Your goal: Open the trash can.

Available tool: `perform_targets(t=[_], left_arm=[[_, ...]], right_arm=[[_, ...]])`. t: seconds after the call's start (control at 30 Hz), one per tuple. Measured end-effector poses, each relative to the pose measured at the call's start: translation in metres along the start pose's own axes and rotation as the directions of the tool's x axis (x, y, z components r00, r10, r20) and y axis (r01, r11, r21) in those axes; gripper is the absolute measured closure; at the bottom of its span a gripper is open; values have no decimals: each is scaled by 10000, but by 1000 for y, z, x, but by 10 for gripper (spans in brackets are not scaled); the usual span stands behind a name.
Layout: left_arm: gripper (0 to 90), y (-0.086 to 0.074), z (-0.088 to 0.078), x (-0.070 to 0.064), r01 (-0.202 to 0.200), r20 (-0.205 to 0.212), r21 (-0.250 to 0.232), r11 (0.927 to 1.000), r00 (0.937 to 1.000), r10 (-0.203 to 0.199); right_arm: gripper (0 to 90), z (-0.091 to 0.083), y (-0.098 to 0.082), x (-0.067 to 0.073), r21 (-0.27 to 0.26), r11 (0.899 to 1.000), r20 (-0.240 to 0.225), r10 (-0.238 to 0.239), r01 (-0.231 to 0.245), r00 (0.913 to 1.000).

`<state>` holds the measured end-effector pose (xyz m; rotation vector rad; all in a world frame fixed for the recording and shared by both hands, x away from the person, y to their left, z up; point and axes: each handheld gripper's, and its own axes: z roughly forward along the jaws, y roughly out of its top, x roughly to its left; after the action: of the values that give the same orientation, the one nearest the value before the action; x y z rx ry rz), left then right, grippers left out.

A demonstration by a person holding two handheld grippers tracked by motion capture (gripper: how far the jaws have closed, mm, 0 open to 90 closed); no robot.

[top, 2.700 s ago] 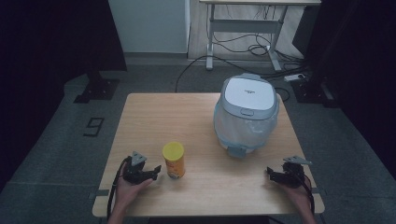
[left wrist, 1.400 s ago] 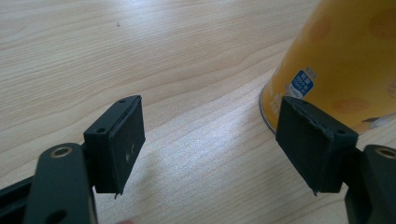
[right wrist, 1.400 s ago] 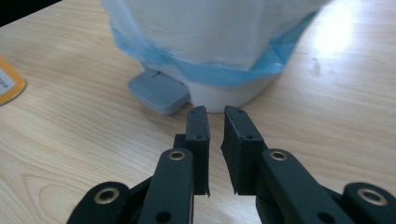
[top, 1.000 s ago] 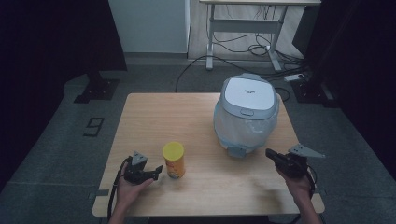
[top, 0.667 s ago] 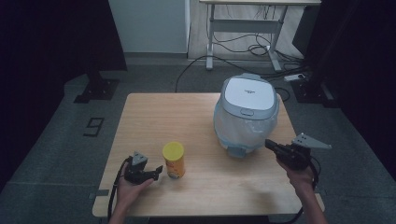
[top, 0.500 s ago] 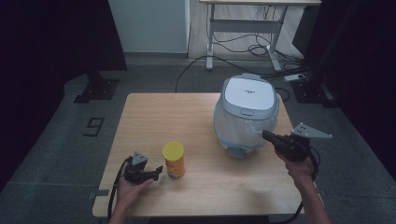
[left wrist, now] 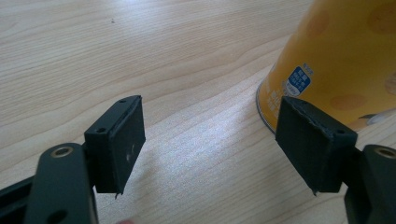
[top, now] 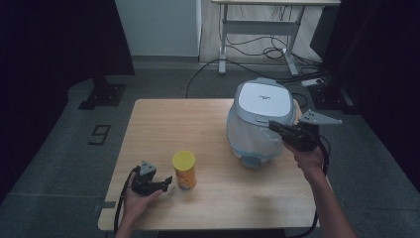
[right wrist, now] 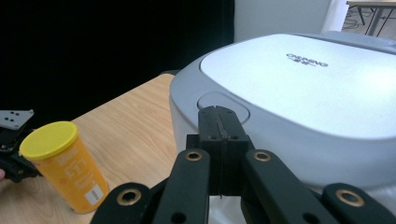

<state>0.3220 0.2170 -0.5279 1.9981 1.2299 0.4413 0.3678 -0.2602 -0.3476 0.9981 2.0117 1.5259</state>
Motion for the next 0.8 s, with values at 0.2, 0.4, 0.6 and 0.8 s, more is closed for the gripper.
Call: perform_targets(t=[0.2, 0.4, 0.6, 0.8], left_arm=[[240, 0, 0, 0, -3, 2, 30, 10000, 10000, 3], [240, 0, 1, 1, 4, 20, 66, 10000, 10000, -4], [240, 0, 1, 1, 9, 21, 95, 10000, 10000, -9], [239, 0, 1, 0, -36, 16, 141, 9999, 10000, 36]], right_arm=[[895, 12, 7, -2, 69, 10000, -87, 57, -56, 9999], [895, 24, 14, -3, 180, 9998, -65, 61, -60, 10000], [895, 26, 13, -6, 249, 9995, -121, 207, -204, 9997], [896, 26, 11, -8, 150, 9994, -268, 321, -317, 9991]])
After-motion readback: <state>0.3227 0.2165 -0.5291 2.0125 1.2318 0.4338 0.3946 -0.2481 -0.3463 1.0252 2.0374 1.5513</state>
